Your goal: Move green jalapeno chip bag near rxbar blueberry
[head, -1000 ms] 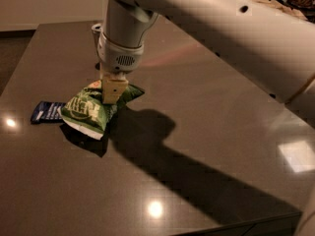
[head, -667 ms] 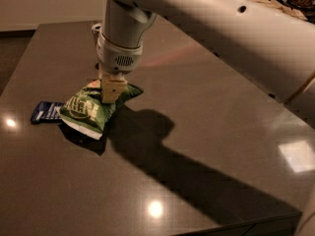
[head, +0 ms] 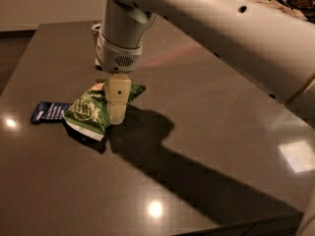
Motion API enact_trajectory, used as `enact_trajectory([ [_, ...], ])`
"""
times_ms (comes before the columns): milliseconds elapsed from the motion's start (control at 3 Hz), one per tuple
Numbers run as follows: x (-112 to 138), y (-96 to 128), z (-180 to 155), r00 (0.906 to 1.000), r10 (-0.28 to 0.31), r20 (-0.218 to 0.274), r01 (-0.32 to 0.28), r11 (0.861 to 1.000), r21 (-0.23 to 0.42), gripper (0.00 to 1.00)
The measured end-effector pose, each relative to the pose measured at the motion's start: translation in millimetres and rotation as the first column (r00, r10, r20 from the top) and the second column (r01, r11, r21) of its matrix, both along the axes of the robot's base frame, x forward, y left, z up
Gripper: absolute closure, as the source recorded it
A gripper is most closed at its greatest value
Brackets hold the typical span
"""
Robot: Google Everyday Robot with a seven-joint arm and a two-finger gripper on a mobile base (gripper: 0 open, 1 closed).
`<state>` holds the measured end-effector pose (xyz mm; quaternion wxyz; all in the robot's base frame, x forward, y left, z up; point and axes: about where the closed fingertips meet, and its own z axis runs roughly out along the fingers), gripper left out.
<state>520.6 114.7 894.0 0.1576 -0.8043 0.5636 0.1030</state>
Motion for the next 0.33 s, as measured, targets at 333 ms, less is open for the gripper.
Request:
enact_trajectory([
  [333, 0.0, 0.0, 0.0, 1.0, 0.0, 0.0, 0.0, 1.0, 0.0, 0.0],
])
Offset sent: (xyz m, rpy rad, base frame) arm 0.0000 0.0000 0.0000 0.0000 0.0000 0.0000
